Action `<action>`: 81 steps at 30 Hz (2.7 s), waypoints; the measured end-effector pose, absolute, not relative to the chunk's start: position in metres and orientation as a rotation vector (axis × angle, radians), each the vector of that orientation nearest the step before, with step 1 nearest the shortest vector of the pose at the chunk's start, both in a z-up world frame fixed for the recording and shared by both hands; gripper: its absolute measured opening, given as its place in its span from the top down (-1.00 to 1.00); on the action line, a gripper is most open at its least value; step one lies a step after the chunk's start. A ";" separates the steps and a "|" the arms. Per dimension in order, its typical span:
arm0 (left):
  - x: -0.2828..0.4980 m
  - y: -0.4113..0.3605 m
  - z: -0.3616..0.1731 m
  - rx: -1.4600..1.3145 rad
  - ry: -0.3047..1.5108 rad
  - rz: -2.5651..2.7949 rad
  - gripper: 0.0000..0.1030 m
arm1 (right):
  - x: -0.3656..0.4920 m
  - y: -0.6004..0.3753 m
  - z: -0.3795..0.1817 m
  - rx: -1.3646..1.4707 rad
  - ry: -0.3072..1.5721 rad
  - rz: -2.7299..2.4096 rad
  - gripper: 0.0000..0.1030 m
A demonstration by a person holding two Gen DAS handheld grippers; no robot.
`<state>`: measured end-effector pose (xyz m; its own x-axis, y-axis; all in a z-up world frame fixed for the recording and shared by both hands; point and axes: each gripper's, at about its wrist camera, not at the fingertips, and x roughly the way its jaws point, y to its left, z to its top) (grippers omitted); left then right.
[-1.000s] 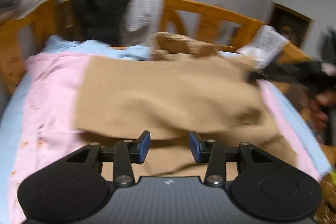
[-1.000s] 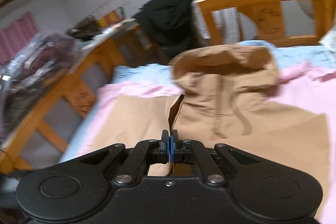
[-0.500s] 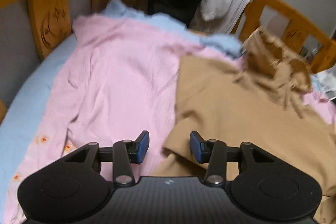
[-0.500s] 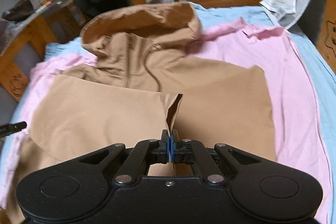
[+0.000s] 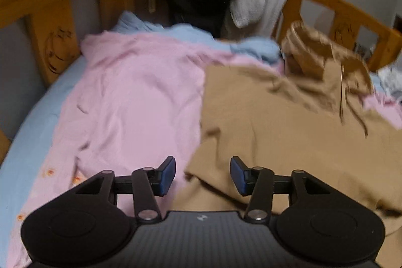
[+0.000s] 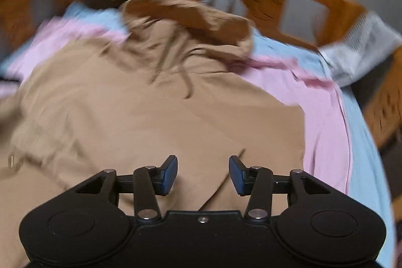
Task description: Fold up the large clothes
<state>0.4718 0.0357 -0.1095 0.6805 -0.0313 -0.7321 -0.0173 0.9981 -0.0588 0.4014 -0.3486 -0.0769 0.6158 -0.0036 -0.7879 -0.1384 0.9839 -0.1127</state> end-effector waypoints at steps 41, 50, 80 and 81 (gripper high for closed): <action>0.280 0.041 -0.049 0.130 0.746 -0.291 -0.91 | 0.163 -0.397 -0.062 -0.113 1.134 -0.409 -0.57; 0.265 0.036 -0.067 0.162 0.793 -0.399 -0.91 | 0.132 -0.392 -0.043 -0.014 1.021 -0.240 -0.64; 0.340 0.121 -0.106 -0.105 1.191 -0.261 0.11 | 0.208 -0.447 -0.073 0.215 1.193 -0.142 -0.07; 0.340 0.120 -0.105 -0.101 1.197 -0.257 0.22 | 0.208 -0.446 -0.070 0.217 1.181 -0.143 -0.10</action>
